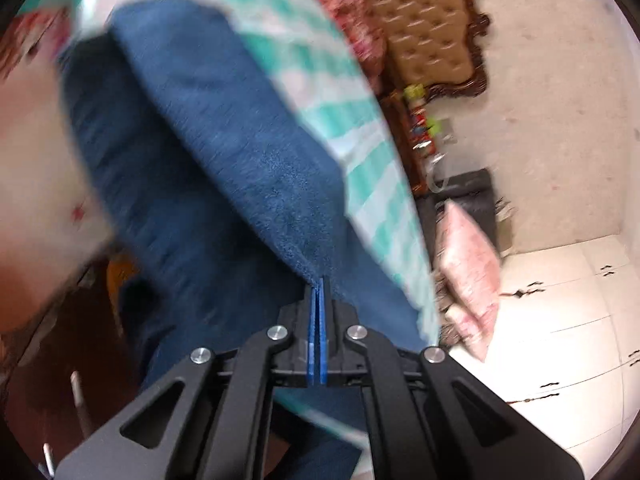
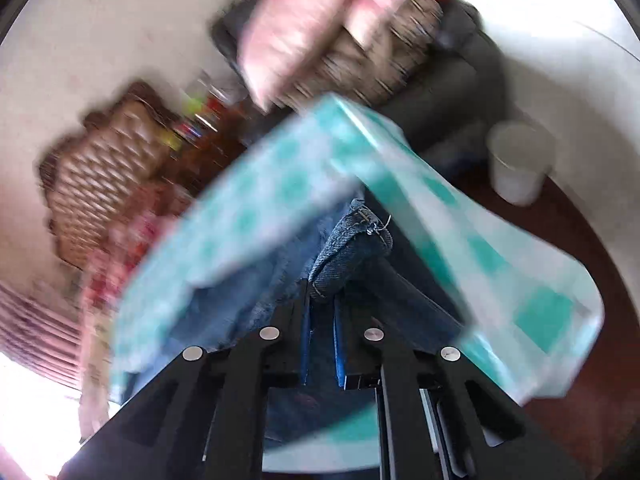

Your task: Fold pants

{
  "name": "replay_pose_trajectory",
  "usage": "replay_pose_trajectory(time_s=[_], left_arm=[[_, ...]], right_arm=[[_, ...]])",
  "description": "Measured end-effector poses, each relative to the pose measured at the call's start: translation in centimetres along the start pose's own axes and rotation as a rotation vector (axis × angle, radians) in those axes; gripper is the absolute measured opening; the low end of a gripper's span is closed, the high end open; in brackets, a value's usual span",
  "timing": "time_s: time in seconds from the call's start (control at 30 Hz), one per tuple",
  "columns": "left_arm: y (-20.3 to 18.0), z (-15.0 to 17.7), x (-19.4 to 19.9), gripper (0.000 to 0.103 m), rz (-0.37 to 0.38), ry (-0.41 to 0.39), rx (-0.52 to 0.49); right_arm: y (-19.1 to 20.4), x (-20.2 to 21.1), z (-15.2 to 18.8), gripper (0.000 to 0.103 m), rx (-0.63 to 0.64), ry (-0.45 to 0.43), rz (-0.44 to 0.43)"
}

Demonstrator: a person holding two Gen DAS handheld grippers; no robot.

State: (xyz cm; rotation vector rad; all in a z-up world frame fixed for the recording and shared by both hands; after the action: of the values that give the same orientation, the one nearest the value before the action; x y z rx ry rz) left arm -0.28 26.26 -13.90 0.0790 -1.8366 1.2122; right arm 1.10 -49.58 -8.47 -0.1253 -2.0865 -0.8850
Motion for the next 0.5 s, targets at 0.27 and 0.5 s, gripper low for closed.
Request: replay_pose_trajectory(time_s=[0.27,0.5], left_arm=[[2.8,0.6,-1.7,0.000,-0.034,0.040,0.046],[2.9,1.6,-0.4,0.000,-0.040,0.026,0.055]], right_arm=[[-2.0,-1.3,1.8,0.009,-0.006,0.026,0.032],[-0.3,1.2,1.2,0.009,0.012,-0.020,0.026]])
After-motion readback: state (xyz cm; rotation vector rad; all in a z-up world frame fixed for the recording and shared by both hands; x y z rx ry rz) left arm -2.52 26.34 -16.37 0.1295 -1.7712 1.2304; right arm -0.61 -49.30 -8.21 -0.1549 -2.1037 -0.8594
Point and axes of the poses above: each gripper's, at about its wrist camera, not at the fingertips, and x roughly against the way its jaws point, y to its left, z to its underside, the point moved 1 cm from there along -x, roughly the way its jaws point, and after that the axes turned 9 degrees about -z, right-handed, at the moved point
